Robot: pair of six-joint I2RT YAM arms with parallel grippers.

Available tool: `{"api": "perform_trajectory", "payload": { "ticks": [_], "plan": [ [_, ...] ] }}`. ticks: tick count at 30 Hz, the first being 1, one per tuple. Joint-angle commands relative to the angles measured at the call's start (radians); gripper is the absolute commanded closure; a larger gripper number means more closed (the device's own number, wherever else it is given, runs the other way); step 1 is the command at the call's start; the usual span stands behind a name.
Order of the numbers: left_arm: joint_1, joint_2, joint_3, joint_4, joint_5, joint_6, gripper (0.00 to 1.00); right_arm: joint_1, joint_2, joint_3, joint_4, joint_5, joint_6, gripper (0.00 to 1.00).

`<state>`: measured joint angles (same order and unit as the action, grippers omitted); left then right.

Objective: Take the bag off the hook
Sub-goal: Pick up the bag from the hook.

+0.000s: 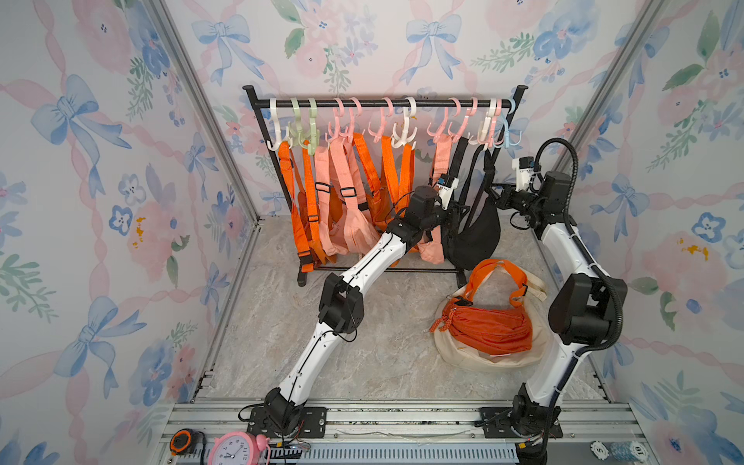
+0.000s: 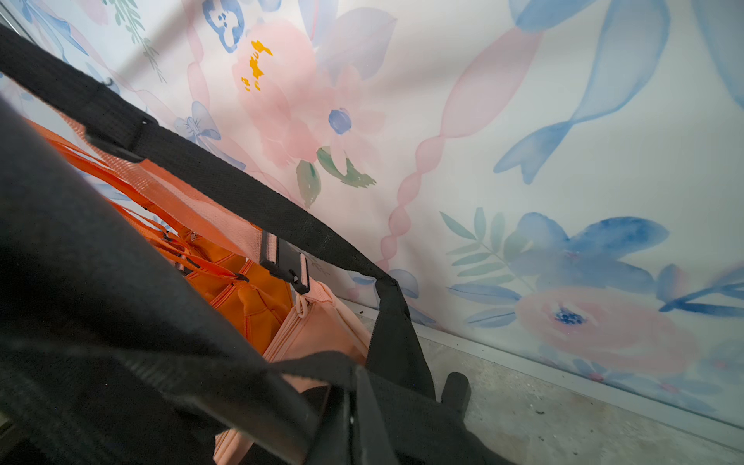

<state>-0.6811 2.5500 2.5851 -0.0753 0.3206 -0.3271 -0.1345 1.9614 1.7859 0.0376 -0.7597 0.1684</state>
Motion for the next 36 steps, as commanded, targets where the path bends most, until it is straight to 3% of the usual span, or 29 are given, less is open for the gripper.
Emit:
{"api": "perform_trajectory", "payload": {
  "ticks": [1,5,7,10,13,17,36],
  "plan": [
    [0.002,0.041,0.024,0.03,0.013,-0.018,0.59,0.008,-0.012,0.014,-0.013,-0.006,-0.018,1.0],
    [0.002,0.042,0.024,0.04,0.011,-0.026,0.9,0.007,-0.024,0.009,-0.02,-0.003,-0.028,1.0],
    [0.003,0.035,0.024,0.037,0.015,-0.027,1.0,0.005,-0.03,0.008,-0.028,-0.001,-0.038,1.0],
    [0.003,0.02,0.024,0.021,0.007,-0.015,1.0,-0.001,-0.036,0.008,-0.028,0.002,-0.038,1.0],
    [0.006,0.005,0.023,0.004,0.002,-0.006,1.0,-0.002,-0.035,0.011,-0.027,0.002,-0.038,0.93],
    [0.008,-0.013,0.02,-0.011,0.002,-0.007,1.0,0.005,-0.019,0.043,-0.069,0.005,-0.061,1.0],
    [-0.016,-0.114,0.017,-0.038,-0.044,0.034,1.0,0.011,-0.216,-0.084,0.017,0.144,-0.007,1.0]
  ]
}}
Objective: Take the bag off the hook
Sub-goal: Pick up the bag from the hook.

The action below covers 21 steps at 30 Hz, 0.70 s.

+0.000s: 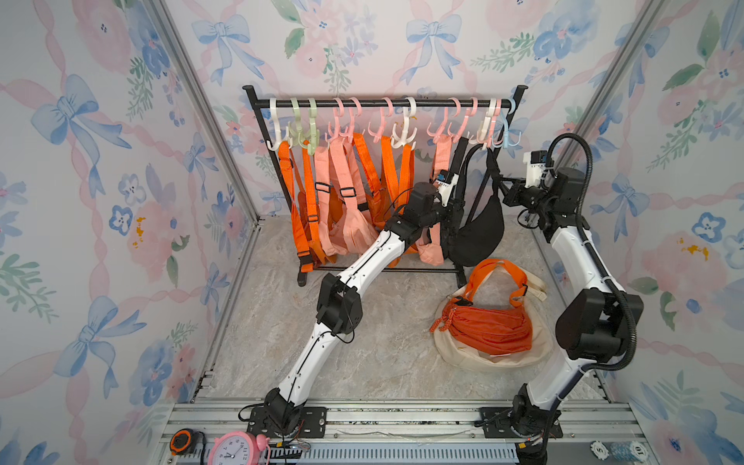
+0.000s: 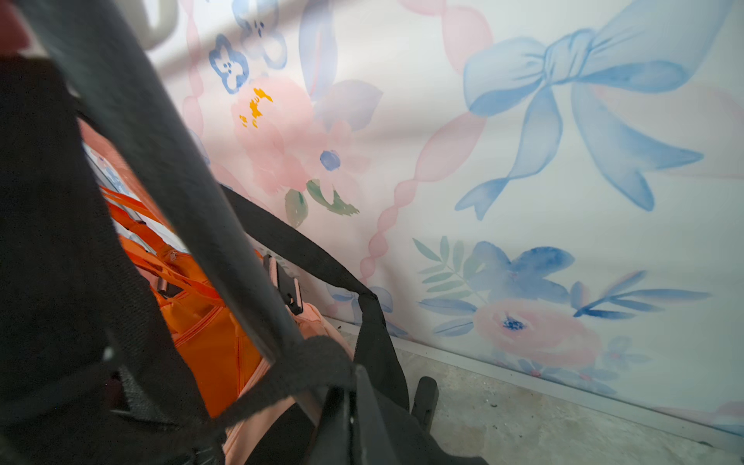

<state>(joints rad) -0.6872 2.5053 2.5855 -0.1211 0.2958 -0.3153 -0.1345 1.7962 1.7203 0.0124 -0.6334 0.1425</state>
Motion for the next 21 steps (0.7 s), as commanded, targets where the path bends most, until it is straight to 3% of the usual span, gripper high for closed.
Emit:
{"api": "perform_trajectory", "payload": {
  "ticks": [1,21],
  "plan": [
    [-0.012,-0.075,0.018,0.007,-0.022,0.023,1.0,0.011,-0.061,-0.023,0.042,0.019,0.021,1.0],
    [-0.06,-0.218,0.018,-0.038,-0.081,0.079,1.0,0.033,-0.326,-0.205,0.074,0.093,0.051,1.0]
  ]
}}
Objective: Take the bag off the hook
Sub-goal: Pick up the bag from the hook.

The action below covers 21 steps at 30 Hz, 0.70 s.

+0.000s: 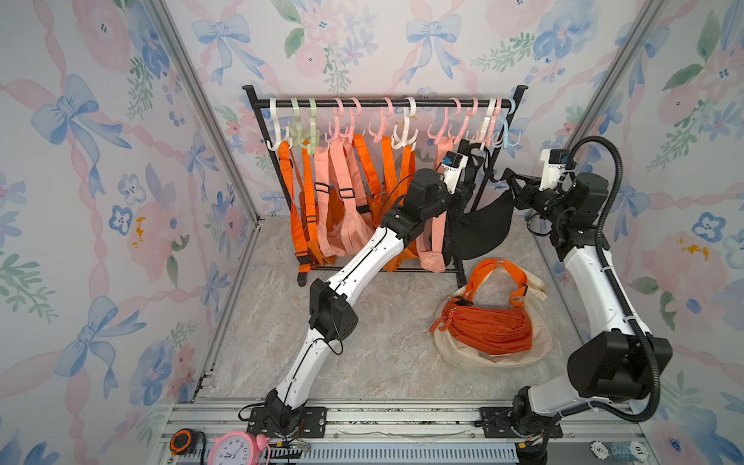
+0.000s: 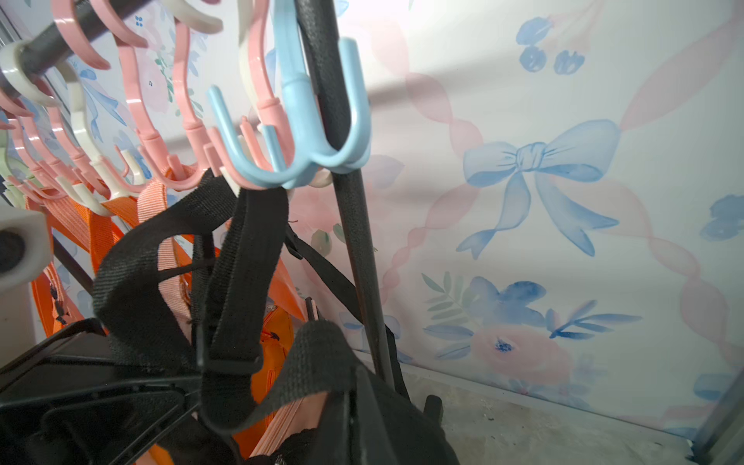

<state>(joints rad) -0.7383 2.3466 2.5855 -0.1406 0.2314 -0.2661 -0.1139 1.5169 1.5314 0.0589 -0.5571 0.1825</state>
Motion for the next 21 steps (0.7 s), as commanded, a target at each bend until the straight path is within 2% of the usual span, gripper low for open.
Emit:
{"api": "perform_trajectory", "payload": {
  "ticks": [1,13,21],
  "plan": [
    [-0.009,-0.068,0.015,-0.026,-0.022,0.031,1.0,0.013,-0.062,-0.023,0.025,0.02,0.011,1.0],
    [-0.032,-0.189,-0.05,-0.028,-0.061,0.074,1.0,0.0,-0.187,-0.036,-0.019,0.047,0.03,1.0],
    [-0.023,-0.198,-0.008,-0.047,-0.076,0.083,1.0,-0.004,-0.192,0.007,-0.027,0.042,0.081,1.0]
  ]
}}
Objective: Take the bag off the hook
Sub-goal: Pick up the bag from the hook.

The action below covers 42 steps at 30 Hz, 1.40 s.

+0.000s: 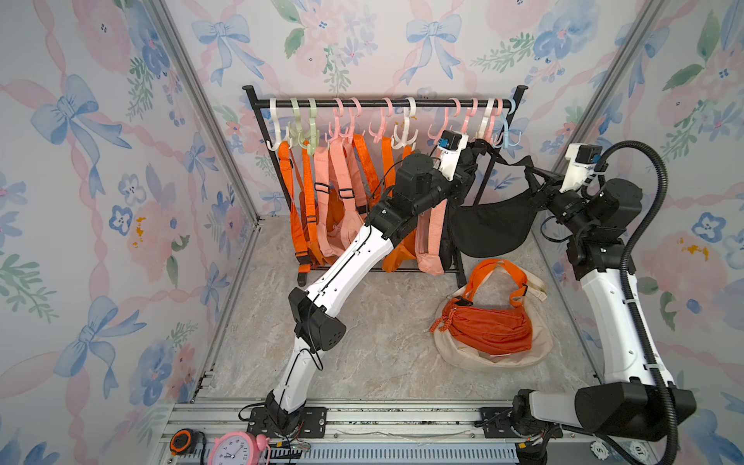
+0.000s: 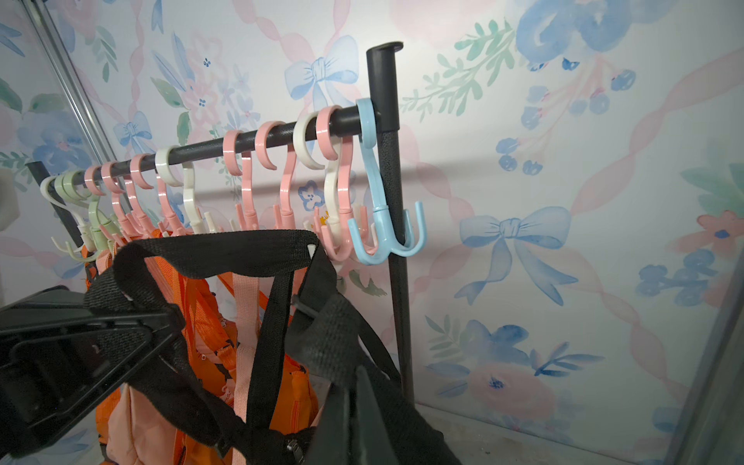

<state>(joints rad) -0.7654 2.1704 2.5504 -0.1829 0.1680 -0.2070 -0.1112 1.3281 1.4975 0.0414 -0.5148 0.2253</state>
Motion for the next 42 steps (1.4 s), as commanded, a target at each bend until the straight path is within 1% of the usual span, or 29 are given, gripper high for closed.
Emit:
{"api": "perform_trajectory", "payload": {
  "ticks": [1,6,10,14,17,22,25,29,36,38,42],
  "plan": [
    [0.004,-0.02,0.036,-0.01,-0.015,0.024,1.0,-0.006,0.001,0.047,-0.013,0.001,0.041,1.0],
    [0.014,-0.021,0.064,-0.012,-0.04,0.043,1.0,-0.014,0.022,0.085,-0.014,0.005,0.071,1.0],
    [0.06,0.008,0.116,-0.009,-0.047,0.012,1.0,-0.02,0.079,0.165,-0.048,0.006,0.102,1.0],
    [0.102,0.013,0.119,0.011,-0.049,-0.009,1.0,-0.02,0.135,0.233,-0.065,0.005,0.13,1.0],
    [0.113,0.012,0.119,0.019,-0.047,-0.005,1.0,-0.024,0.163,0.272,-0.08,0.005,0.135,1.0],
    [0.114,-0.002,0.111,0.012,-0.037,0.018,1.0,-0.04,0.159,0.277,-0.07,0.007,0.156,1.0],
    [0.111,-0.032,0.079,0.01,-0.029,0.035,1.0,-0.051,0.129,0.259,-0.067,0.012,0.161,1.0],
    [0.082,-0.093,0.017,0.009,-0.046,0.095,1.0,-0.065,0.053,0.195,-0.068,0.048,0.17,1.0],
    [-0.041,-0.219,-0.122,0.01,-0.138,0.259,1.0,-0.082,-0.114,0.071,-0.121,0.157,0.2,1.0],
    [-0.069,-0.256,-0.164,0.01,-0.158,0.284,1.0,-0.083,-0.168,0.037,-0.148,0.19,0.21,1.0],
    [-0.111,-0.324,-0.242,0.012,-0.182,0.297,1.0,-0.087,-0.269,-0.028,-0.2,0.25,0.222,1.0]
  ]
}}
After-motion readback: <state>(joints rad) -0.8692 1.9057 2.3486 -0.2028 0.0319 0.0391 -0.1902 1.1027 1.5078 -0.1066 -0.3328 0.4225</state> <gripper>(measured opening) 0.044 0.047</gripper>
